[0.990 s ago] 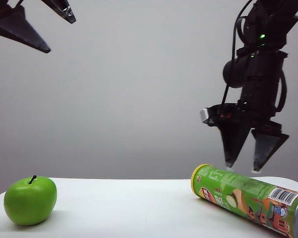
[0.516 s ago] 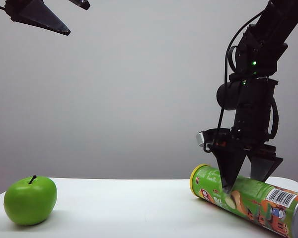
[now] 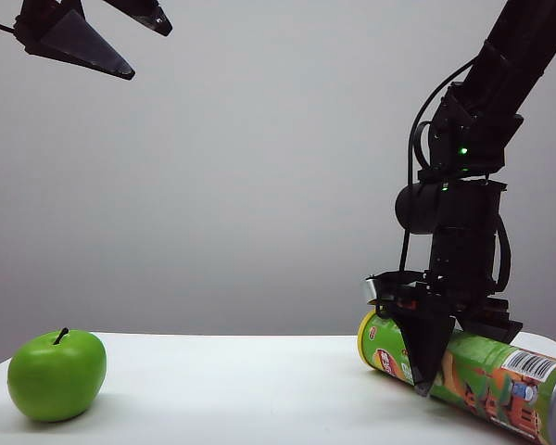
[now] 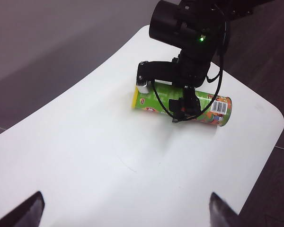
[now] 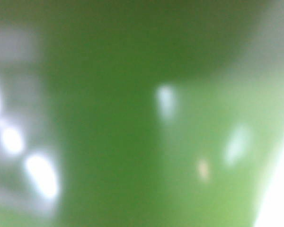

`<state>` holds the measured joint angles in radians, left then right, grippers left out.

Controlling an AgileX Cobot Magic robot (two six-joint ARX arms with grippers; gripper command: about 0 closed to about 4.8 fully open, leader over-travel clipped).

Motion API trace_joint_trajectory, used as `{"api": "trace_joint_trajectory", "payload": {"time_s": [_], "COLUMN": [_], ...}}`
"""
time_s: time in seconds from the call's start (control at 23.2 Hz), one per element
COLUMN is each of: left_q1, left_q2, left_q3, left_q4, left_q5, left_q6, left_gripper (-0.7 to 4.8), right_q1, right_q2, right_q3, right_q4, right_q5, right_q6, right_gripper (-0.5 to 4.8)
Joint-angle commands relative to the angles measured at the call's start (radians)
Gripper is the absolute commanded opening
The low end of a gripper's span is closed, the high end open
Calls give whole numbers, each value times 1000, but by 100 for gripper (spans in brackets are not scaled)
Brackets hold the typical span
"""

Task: Pick up the green bucket of chips from the desk, place it near the apple, and finally stand it up.

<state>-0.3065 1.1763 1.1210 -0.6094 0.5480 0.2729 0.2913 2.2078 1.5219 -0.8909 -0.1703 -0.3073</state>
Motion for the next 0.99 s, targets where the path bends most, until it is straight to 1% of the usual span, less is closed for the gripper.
{"api": "trace_joint_trajectory", "payload": {"time_s": [0.04, 0.13, 0.26, 0.34, 0.43, 0.56, 0.6, 0.65, 0.69, 0.77, 0.86, 0.99], "left_q1": [0, 0, 0, 0, 0, 0, 0, 0, 0, 0, 0, 0], "left_q2": [1, 1, 1, 1, 0, 0, 0, 0, 0, 0, -1, -1], "left_q3": [2, 2, 2, 2, 2, 2, 2, 2, 2, 2, 2, 2], "left_q4": [13, 13, 14, 16, 21, 26, 29, 36, 41, 50, 50, 51], "left_q5": [2, 0, -40, -40, -64, -66, -66, -66, -66, -66, -90, -105], "left_q6": [1, 1, 1, 1, 0, 0, -4, -16, -19, -21, -23, -35], "left_gripper": [479, 479, 479, 479, 479, 479, 479, 479, 479, 479, 479, 479], "right_q1": [0, 0, 0, 0, 0, 0, 0, 0, 0, 0, 0, 2], "right_q2": [16, 16, 13, 3, -33, -93, -115, -132, -143, -166, -192, -232], "right_q3": [-9, -9, -9, -8, -5, -5, -5, -5, -5, -5, -5, -5], "right_q4": [-6, 23, 88, 132, 199, 284, 315, 334, 343, 367, 424, 525], "right_q5": [35, 49, 52, 30, -22, -50, -51, -63, -83, -149, -268, -396], "right_q6": [6, 31, 64, 88, 107, 132, 143, 146, 148, 153, 186, 236], "right_gripper": [388, 386, 386, 386, 386, 385, 369, 290, 283, 283, 283, 286]}}
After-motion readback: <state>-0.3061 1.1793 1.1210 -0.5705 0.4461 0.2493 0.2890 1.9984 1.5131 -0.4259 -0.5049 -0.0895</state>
